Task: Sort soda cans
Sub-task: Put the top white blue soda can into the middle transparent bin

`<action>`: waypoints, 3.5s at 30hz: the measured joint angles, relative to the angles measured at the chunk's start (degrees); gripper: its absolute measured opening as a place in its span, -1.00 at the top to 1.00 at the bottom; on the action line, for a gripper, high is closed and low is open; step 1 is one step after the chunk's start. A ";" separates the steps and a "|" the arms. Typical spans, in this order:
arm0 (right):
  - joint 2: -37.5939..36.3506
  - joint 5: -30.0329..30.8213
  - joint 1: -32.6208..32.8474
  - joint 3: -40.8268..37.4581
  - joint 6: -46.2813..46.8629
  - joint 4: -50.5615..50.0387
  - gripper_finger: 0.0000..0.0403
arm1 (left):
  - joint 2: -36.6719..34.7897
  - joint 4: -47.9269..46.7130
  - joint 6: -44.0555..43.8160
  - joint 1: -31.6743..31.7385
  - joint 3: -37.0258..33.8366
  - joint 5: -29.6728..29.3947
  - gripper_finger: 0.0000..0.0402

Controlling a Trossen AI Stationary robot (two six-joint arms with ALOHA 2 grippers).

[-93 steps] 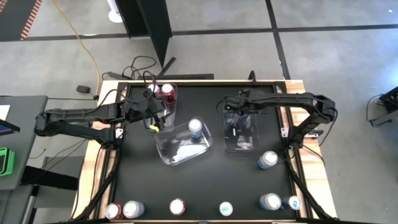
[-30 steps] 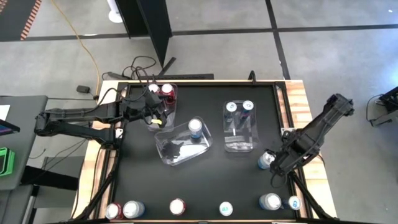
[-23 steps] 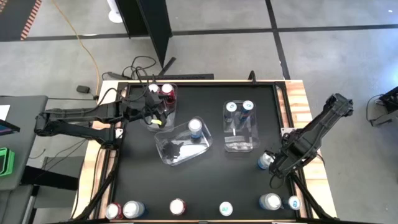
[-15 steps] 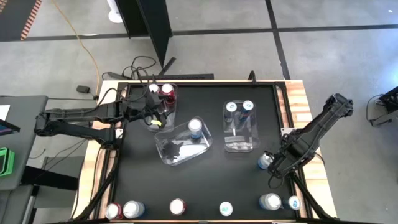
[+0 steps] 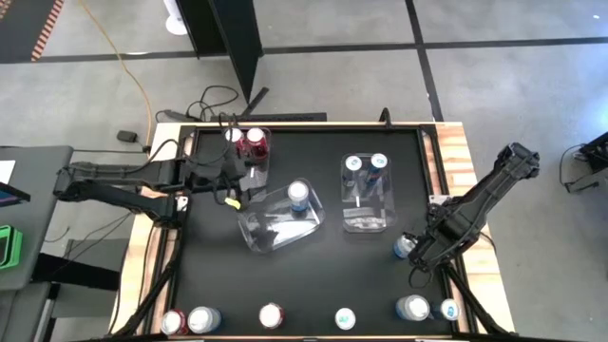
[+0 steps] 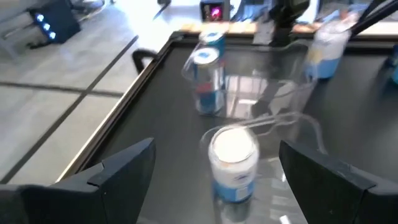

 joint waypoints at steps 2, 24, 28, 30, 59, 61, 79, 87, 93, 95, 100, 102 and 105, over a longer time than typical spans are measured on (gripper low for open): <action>0.00 0.00 -0.02 -1.05 -1.03 1.09 -0.99 | -0.02 0.11 0.02 -1.08 0.02 -0.03 -0.67; -0.07 -2.26 -7.03 -13.49 -7.34 18.51 -0.99 | 0.00 -0.98 -0.39 -2.39 0.00 -0.14 -0.67; -0.11 -4.28 -7.28 -15.39 -7.39 22.12 -0.93 | 0.00 -0.98 0.11 -2.39 0.00 -0.17 -0.67; -0.10 -5.73 -7.25 -16.27 -7.53 23.30 -0.87 | 0.00 -0.98 0.46 -2.39 0.00 -0.17 -0.67; -0.07 -6.06 -10.00 6.57 -17.66 13.62 -0.49 | 0.13 -0.02 0.77 -2.39 -0.02 -0.08 -0.67; -0.06 -3.81 -12.11 10.09 -21.71 13.96 -0.49 | 0.13 -0.06 0.54 -2.39 -0.02 0.64 -0.67; 26.23 -1.36 -32.20 45.80 -65.18 12.30 -0.49 | -0.11 -1.47 -3.58 -2.35 -0.04 -4.88 -0.67; 38.93 -1.47 -34.88 57.20 -75.62 11.03 -0.49 | -0.46 -2.04 -0.96 -2.37 -0.86 -5.32 -0.67; 44.90 -1.65 -35.69 60.91 -78.94 10.33 -0.49 | -2.65 -1.83 -0.68 -2.37 -4.15 -5.32 -0.67; 46.45 -1.68 -36.19 61.11 -79.24 9.74 -0.49 | -3.47 -1.18 -0.65 -2.37 -5.26 -5.32 -0.67; 48.91 -1.62 -37.63 61.12 -80.01 9.40 -0.49 | -5.49 0.27 -0.55 -2.13 -6.23 -5.32 -0.67; 49.05 -1.72 -38.06 60.87 -80.08 9.46 -0.49 | -6.01 -0.16 -0.39 -2.12 -6.23 -5.31 -0.67; 49.82 -1.88 -38.34 60.91 -80.08 9.16 -0.49 | -6.41 -0.50 -0.43 -2.13 -6.25 -5.30 -0.67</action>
